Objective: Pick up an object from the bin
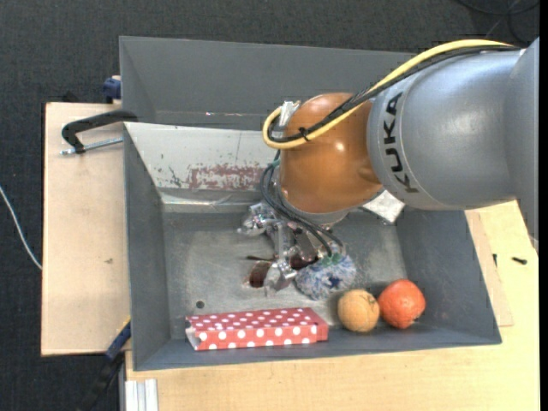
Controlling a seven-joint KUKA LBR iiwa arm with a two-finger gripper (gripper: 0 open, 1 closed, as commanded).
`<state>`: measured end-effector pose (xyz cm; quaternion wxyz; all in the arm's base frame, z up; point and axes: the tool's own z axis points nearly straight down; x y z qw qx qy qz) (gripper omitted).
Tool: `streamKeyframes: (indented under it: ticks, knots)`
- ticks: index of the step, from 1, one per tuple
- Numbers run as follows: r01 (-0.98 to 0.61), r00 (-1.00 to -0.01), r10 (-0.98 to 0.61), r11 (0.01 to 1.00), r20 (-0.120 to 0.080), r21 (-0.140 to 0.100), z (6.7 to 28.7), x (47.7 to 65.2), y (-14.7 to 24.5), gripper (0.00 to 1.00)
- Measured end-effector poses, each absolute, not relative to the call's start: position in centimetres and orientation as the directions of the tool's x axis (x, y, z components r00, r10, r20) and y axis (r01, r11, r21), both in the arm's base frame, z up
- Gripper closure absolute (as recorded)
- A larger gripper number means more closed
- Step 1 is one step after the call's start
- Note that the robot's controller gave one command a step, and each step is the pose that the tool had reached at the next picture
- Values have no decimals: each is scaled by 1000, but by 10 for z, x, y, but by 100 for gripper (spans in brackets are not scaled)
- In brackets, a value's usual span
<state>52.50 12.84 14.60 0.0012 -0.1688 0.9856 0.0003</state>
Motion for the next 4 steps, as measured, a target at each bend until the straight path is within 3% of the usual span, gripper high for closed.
streamKeyframes:
  ticks: [1,2,3,4]
  knots:
    - [-154,-988,-154,988,-3,1,100,524,118,0]
    - [-110,-994,-110,994,-2,2,101,541,103,0]
    - [-435,-900,-435,900,-6,-1,75,564,77,100]
    - [-435,-900,-435,901,-6,0,75,564,77,100]
